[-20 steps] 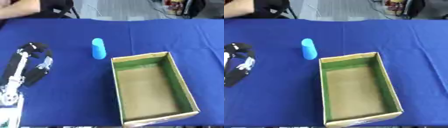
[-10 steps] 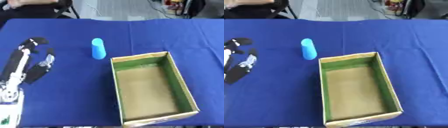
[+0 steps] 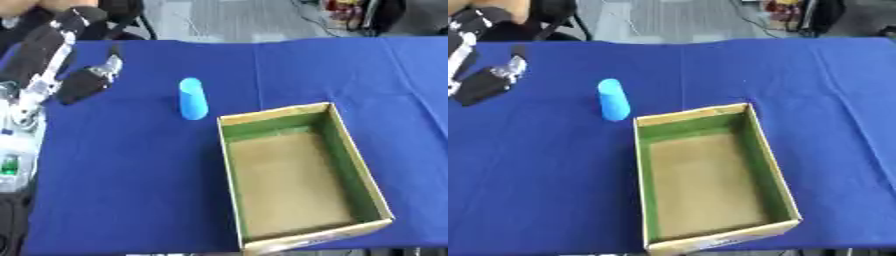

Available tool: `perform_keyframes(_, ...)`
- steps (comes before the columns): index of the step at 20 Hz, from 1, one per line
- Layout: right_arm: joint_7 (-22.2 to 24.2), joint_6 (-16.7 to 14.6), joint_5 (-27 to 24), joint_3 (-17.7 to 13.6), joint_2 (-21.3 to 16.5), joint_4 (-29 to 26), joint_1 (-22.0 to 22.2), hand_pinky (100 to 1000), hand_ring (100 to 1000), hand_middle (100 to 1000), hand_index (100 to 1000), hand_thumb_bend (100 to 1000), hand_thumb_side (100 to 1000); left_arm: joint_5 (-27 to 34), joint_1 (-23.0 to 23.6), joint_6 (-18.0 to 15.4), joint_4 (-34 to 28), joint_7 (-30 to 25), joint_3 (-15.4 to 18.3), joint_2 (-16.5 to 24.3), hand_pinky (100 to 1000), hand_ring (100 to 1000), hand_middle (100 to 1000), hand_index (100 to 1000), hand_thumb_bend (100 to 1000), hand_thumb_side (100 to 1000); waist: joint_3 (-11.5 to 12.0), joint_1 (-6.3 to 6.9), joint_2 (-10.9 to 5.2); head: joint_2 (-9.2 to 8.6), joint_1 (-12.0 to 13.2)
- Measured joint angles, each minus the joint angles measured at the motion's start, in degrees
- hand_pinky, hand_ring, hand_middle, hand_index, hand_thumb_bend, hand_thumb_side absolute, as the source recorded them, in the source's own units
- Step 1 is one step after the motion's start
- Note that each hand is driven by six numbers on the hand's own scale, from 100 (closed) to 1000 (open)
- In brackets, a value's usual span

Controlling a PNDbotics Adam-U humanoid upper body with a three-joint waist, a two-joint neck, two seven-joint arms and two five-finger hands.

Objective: Pick up objects on the table and place them in the box.

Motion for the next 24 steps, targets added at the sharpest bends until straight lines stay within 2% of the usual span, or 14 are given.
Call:
perform_keyframes(6, 0.38, 0.06, -0.05, 0.05, 0.00, -0.01, 0.00, 832, 744, 869, 949, 100, 843, -3.29, -8.38, -2.70, 13.20, 0.70, -2.05, -0.14, 839, 895, 883, 941, 1000, 809, -0.67, 0.23, 0.00, 0.01, 0.03)
perform_keyframes(11, 0.57, -0.01, -0.08, 0.33, 0.00, -0.01, 0.00, 833, 743, 869, 949, 100, 843, -6.95, -12.38, -4.14, 22.99, 2.22, -2.56, -2.21, 836, 905, 890, 937, 1000, 850, -0.93, 0.22, -0.02, 0.07, 0.06)
perform_keyframes(19, 0.86, 0.08, -0.50, 0.35, 0.01, -0.01, 0.00, 832, 743, 869, 949, 100, 843, -12.77, -16.59, -2.30, 36.54, 6.56, -1.45, -6.50, 847, 917, 898, 937, 1000, 888, -1.03, 0.00, -0.19, 0.24, 0.08)
perform_keyframes(24, 1.01, -0.05, -0.57, 0.37, 0.21, -0.01, 0.00, 833, 743, 869, 949, 100, 843, -15.12, -18.30, -1.79, 41.10, 9.15, -1.02, -8.27, 850, 921, 900, 937, 1000, 894, -1.24, -0.02, -0.19, 0.25, 0.09)
